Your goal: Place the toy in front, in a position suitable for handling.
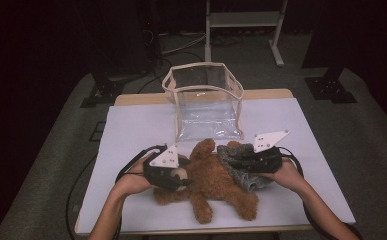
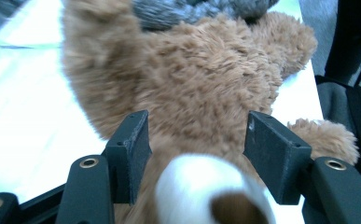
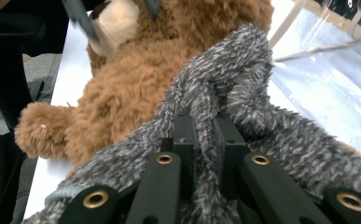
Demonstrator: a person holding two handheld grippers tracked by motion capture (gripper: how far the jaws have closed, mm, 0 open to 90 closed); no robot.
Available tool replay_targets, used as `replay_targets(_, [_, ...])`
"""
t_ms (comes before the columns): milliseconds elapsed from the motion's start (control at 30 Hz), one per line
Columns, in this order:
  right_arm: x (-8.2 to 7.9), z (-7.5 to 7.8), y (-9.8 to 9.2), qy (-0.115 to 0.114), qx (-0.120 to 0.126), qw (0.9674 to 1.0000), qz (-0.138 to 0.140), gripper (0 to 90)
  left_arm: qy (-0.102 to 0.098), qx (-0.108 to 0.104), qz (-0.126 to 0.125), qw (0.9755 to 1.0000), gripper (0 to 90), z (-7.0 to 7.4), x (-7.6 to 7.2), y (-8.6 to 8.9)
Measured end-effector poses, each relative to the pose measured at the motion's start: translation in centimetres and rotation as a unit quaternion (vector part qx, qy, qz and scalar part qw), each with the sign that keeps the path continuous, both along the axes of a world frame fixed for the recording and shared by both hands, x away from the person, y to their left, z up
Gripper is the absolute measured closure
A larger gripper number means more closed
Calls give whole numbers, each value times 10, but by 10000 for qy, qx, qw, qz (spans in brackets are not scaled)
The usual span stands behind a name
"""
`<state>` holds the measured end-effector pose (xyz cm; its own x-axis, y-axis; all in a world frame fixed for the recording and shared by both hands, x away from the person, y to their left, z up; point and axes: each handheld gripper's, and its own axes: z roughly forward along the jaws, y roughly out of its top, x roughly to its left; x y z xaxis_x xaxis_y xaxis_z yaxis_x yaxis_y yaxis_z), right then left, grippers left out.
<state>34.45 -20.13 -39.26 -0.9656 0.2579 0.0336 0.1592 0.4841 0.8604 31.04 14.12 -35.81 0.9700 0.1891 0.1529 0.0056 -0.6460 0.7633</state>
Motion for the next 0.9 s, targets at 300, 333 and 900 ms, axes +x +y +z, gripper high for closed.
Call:
replay_targets(300, [1,-2,0,31,12,10000,-24,811,-11,-1,229,9997,387,2,-8,46])
replay_targets(333, [1,-2,-1,47,21,10000,-40,810,18,-19,241,9997,387,1,-9,50])
replay_targets(900, [1,-2,-14,118,-5,9998,-153,810,228,5,-65,9997,416,-31,5,31])
